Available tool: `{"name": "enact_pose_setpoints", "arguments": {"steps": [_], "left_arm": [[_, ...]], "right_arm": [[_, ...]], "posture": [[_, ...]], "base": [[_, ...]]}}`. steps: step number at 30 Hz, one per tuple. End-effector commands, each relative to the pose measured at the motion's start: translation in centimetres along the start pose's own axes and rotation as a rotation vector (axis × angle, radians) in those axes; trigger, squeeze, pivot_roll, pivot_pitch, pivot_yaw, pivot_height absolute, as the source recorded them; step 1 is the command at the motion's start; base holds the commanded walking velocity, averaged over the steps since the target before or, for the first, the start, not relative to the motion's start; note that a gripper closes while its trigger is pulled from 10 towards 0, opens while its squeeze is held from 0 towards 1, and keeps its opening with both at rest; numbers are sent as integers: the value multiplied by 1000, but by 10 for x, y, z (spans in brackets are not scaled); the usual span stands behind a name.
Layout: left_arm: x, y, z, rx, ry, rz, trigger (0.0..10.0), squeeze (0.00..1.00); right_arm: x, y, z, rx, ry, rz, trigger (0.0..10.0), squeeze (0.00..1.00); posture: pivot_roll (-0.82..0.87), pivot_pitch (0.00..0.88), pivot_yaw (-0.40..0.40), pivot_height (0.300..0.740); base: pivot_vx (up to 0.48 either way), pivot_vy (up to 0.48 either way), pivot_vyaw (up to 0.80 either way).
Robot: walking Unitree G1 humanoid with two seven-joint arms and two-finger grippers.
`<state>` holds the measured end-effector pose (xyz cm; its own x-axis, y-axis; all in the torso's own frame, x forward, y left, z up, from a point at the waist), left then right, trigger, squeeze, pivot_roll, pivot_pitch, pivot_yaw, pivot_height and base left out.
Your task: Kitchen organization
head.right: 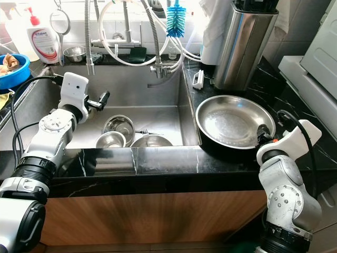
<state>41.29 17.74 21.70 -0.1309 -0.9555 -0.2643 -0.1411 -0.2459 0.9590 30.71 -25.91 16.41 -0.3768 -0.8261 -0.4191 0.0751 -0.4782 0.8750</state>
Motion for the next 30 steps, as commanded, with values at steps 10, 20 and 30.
{"name": "enact_pose_setpoints", "arguments": {"steps": [10,20,30], "left_arm": [[-3,3,0,13,17,-55,10000,0],[-5,7,0,30,31,-61,10000,0],[-9,15,-1,78,63,-18,10000,0]], "right_arm": [[-6,4,-1,26,23,-4,0,0],[-19,23,4,174,106,15,0,0],[-43,30,19,301,292,25,10000,0]], "posture": [[2,38,-36,740],[4,43,-37,740],[1,42,-37,740]], "base": [[0,0,0],[0,0,0],[0,0,0]]}}
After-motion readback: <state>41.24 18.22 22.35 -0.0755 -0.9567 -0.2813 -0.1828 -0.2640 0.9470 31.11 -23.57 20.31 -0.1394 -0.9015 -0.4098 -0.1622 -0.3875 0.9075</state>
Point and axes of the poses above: a point about 5 cm out from each wrist's last joint towards the gripper, its own z axis pointing back from the gripper into the wrist, its own y axis along the axis of the wrist's last joint, x = y × z, the point moved 2 cm from there along -z, pointing out of the wrist towards the gripper, and after that the axes turned 2 degrees about z, right-handed, at the moved point
